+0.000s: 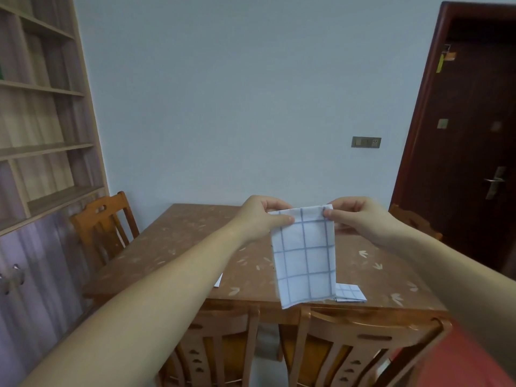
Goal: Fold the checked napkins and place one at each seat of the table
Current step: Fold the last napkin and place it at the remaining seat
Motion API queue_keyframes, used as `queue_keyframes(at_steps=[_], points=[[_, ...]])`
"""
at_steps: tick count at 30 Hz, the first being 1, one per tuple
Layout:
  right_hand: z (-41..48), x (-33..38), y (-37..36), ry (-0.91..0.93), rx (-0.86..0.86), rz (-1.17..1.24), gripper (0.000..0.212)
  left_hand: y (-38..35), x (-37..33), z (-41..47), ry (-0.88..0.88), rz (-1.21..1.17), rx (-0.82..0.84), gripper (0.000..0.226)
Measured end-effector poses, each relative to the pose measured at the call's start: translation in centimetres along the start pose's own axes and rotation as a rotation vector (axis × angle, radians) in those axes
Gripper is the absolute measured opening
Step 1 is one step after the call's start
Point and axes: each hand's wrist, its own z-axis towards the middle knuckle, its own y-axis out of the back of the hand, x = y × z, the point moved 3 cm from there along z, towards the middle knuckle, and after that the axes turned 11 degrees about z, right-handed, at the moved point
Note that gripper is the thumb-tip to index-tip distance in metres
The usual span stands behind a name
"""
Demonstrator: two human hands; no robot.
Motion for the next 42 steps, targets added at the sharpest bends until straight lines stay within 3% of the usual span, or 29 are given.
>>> queue_keyframes(at_steps=[5, 13, 18, 25, 30, 34, 37, 42], points=[[0.1, 0.2, 0.1, 0.011, -0.087, 0.089, 0.012, -0.2, 0.2, 0.2, 0.043, -0.179, -0.058, 0.015], [-0.2, 0.7, -0.1, 0.065, -0.160, -0.025, 0.014, -0.5, 0.5, 0.6, 0.039, -0.386, -0.126, 0.006], [-0.5, 0.8, 0.4, 0.064, -0.192, 0.012, 0.008, -0.8, 0.4, 0.8, 0.030, -0.438, -0.115, 0.015], [-0.7, 1.0, 0.7, 0.040, -0.205, -0.006, 0.009, -1.8, 0.0, 0.4, -0.008, -0.238, -0.064, 0.007], [-0.9, -0.1, 0.1, -0.062, -0.068, -0.115, 0.015, -1.6, -0.6, 0.4, -0.022, -0.289, -0.071, 0.006], [-0.9, -0.4, -0.1, -0.069, -0.087, -0.015, 0.015, -0.9, -0.1, 0.6, -0.004, -0.261, -0.104, 0.007], [-0.7, 0.1, 0.1, -0.017, -0.100, 0.028, 0.018, -0.5, 0.2, 0.6, 0.031, -0.231, -0.008, 0.012], [0.0, 0.3, -0.4, -0.047, 0.022, -0.174, 0.016, -0.6, -0.4, 0.2, -0.056, 0.169, 0.206, 0.014]])
